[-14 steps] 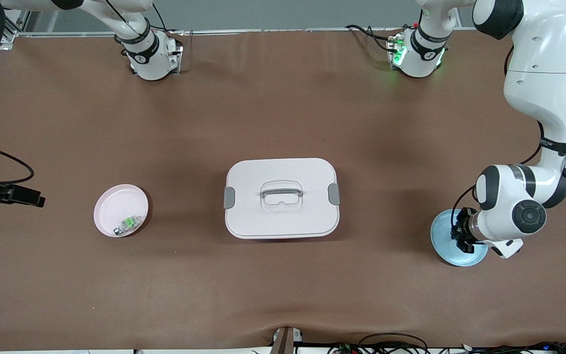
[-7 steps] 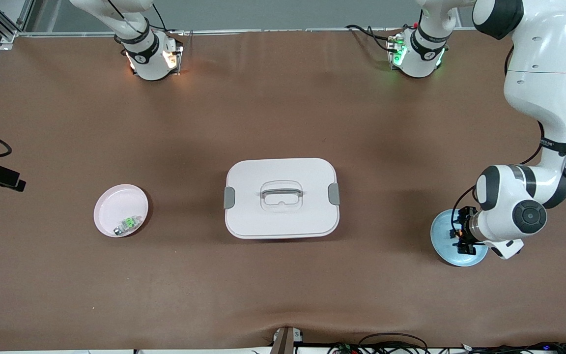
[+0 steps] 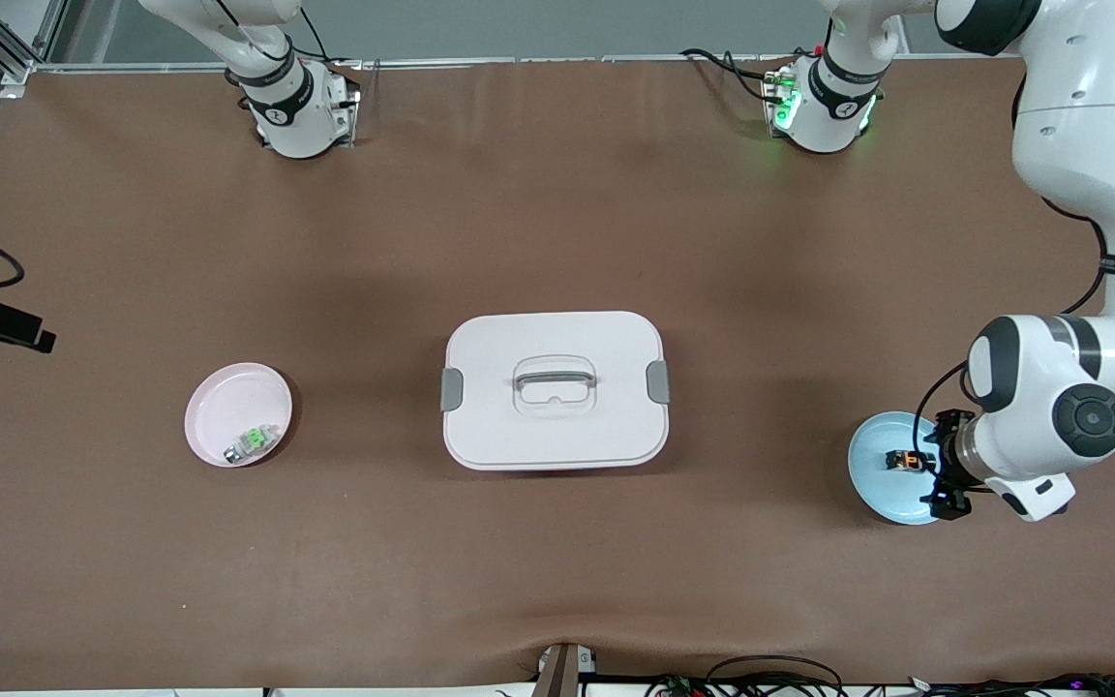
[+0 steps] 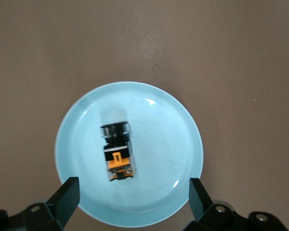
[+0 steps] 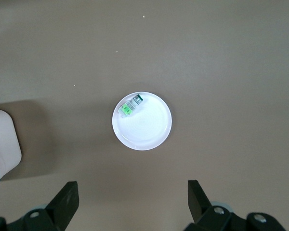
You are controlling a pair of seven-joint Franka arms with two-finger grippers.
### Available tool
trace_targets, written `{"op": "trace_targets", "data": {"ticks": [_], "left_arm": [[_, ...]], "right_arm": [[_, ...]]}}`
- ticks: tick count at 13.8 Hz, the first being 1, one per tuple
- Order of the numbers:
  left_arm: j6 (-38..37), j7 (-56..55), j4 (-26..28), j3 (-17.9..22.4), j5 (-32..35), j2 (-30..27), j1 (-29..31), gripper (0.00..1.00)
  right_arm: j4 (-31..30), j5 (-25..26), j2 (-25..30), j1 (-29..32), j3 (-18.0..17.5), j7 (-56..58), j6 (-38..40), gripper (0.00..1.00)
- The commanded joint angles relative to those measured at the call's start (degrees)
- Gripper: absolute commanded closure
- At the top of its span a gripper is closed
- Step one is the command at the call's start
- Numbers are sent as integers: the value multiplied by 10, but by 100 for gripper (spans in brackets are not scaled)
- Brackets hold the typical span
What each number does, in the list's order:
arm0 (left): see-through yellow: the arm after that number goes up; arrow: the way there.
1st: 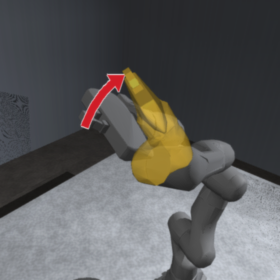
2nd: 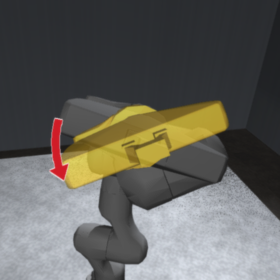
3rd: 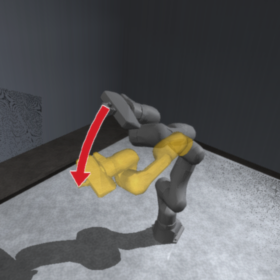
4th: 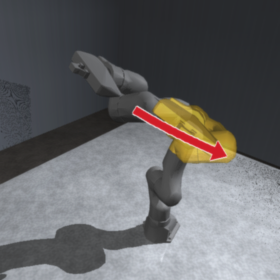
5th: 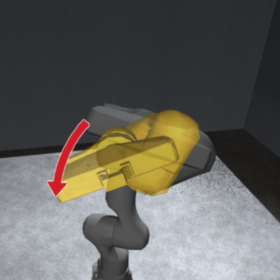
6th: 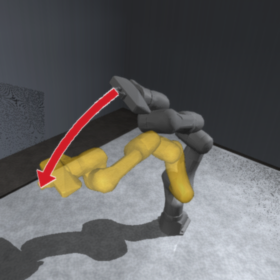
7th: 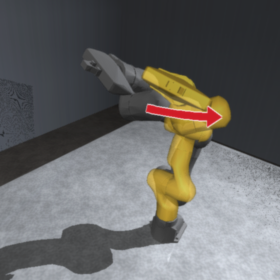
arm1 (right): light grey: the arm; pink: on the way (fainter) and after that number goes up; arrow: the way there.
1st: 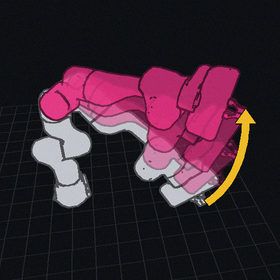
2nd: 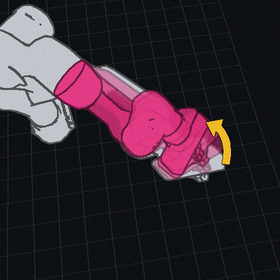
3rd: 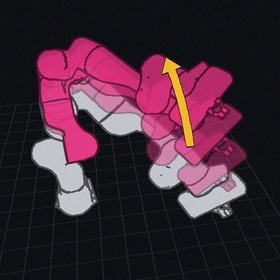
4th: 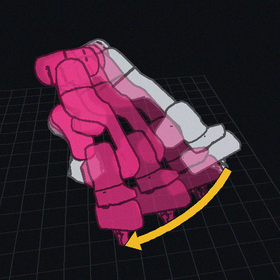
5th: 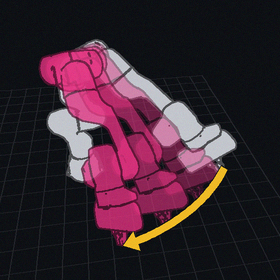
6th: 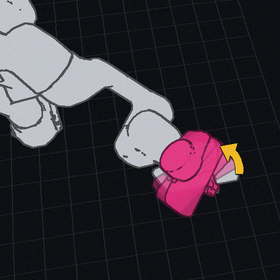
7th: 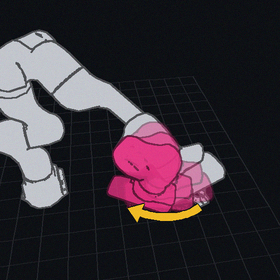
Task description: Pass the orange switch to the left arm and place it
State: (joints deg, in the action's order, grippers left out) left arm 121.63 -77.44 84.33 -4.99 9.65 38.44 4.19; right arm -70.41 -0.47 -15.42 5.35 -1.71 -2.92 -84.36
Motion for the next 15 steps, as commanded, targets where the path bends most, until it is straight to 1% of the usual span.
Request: {"op": "trace_targets", "data": {"ticks": [1, 4, 7, 9, 11, 12, 15], "left_arm": [[-65, 89, 11, -2, 12, -48, 7, 0], [-122, 193, 12, 0, 12, -85, 15, 0], [-158, 316, 13, -2, 10, -115, 22, 0], [-159, 378, 15, -1, 4, -140, 22, 0], [-159, 427, 42, 1, 2, -179, 20, 0], [-158, 445, 56, 1, 1, -200, 19, 0], [-158, 472, 83, 1, -30, -250, 15, 0]], "right_arm": [[-139, -9, 95, 10, -7, 0, -44, 0], [-136, -9, 98, 10, -7, -6, -35, 0], [-134, -9, 102, 10, -7, -7, -30, 0], [-134, -9, 107, 10, -7, -8, -29, 0], [-134, -11, 113, 8, -7, -8, -26, 0], [-134, -11, 114, 8, -8, -9, -24, 0], [-132, -23, 113, 5, -8, -8, -29, 0]]}}
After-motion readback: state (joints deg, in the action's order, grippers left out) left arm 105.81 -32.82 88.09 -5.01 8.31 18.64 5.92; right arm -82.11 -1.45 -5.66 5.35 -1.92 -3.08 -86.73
